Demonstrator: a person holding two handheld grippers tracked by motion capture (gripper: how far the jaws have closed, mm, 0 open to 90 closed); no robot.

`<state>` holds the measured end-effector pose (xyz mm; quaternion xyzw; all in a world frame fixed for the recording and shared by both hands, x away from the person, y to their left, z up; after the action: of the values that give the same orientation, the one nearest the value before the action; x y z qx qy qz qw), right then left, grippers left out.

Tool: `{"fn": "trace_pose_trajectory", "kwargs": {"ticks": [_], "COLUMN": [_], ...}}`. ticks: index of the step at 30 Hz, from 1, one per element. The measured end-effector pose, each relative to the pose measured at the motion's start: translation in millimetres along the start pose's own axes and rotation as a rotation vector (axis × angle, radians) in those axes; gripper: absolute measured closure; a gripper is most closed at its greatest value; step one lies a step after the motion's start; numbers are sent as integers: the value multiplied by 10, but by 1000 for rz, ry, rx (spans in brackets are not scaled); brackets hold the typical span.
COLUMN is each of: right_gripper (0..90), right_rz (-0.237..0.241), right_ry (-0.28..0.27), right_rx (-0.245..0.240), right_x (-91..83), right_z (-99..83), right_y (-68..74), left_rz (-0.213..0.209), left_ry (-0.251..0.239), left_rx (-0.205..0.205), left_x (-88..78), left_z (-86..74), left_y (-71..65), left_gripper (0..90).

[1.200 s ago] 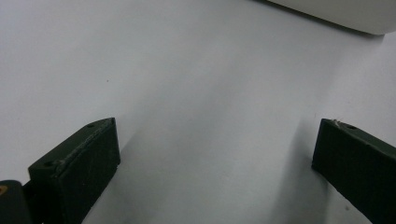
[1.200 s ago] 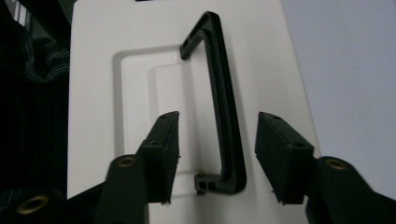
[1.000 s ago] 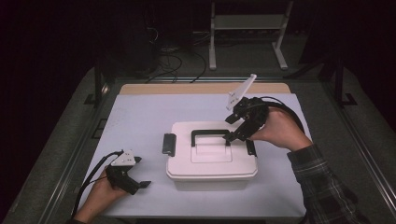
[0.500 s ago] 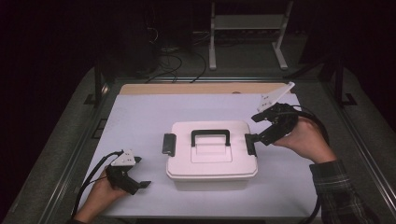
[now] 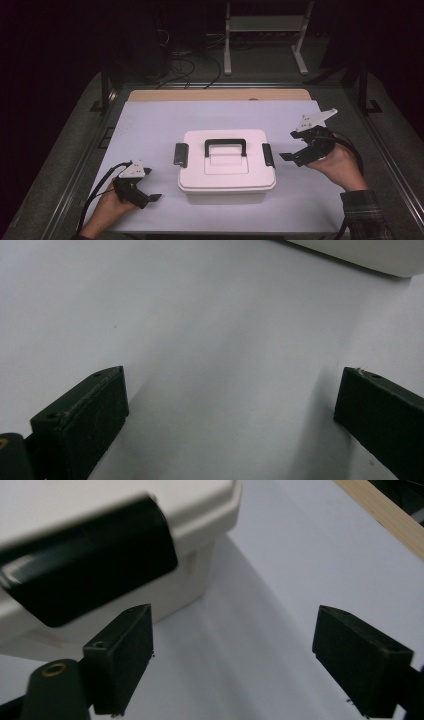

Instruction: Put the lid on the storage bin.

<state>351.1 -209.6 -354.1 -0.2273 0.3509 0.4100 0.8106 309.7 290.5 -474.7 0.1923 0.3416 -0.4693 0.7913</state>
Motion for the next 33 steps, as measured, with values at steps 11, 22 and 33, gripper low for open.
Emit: {"fn": "trace_pose_trajectory", "kwargs": {"ticks": [11, 22, 33], "right_gripper": [83, 22, 0], "right_rz": [-46, -72, -99], "right_ry": [-10, 11, 65], "right_rx": [113, 199, 266], "right_x": [262, 499, 678], "right_z": [-446, -752, -1037], "right_y": [-21, -49, -89], "left_rz": [0, 0, 0], "left_ry": [-1, -2, 1], "left_rx": [0, -1, 3], "left_x": [1, 1, -1], "left_z": [0, 0, -1], "left_y": [-1, -1, 2], "left_gripper": [0, 0, 0]}}
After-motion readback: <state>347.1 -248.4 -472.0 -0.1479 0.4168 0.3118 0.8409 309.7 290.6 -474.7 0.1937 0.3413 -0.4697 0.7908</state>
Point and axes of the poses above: each handheld gripper's, and its own axes: x roughly forward along the jaws, z roughly out of its top, y roughly to its left, the point moved 3 cm from there along x, roughly forward along the jaws, and after that the axes turned 1 degree about -x, right-handed, at the moved point
